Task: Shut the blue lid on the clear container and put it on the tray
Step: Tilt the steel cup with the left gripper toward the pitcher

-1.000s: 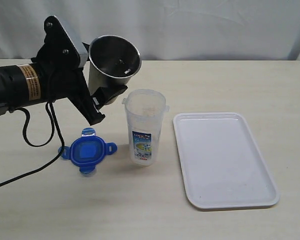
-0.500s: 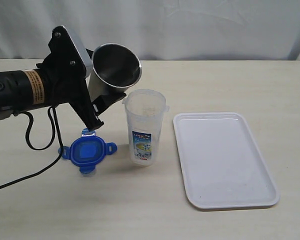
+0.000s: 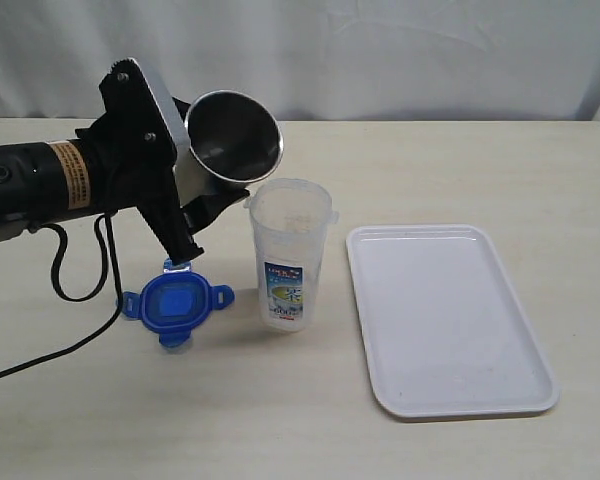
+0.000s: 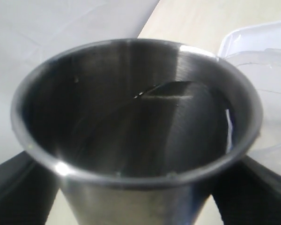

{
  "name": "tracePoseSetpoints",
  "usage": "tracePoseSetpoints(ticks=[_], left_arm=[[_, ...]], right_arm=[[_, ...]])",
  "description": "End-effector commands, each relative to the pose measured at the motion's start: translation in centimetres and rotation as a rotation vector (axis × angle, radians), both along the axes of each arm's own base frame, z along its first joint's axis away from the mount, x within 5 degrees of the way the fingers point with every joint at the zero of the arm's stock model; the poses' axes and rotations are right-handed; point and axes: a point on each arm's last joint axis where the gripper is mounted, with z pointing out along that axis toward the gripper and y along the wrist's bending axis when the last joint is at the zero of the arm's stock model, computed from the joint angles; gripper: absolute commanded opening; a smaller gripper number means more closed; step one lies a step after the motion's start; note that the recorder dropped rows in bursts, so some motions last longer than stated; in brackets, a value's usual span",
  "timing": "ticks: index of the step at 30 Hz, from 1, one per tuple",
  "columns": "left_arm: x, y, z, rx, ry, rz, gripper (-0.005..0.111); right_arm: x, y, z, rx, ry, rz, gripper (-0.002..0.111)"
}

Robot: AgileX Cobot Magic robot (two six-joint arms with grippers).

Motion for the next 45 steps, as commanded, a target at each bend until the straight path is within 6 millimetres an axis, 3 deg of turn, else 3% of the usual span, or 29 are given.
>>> tracePoseSetpoints(ticks=[1,45], left_arm=[[0.29,-0.32,1.16,-0.023,-0.069,-0.020,0.000],[0.90,-0.13,1.62,0.123,-0.140,-0.039,0.000]], right_arm=[[-0.01,0.00,-0.01,-0.009,-0.005,0.003,0.004],[-0.01,0.01,-0.01,-0.005,-0.006,0.003,0.004]])
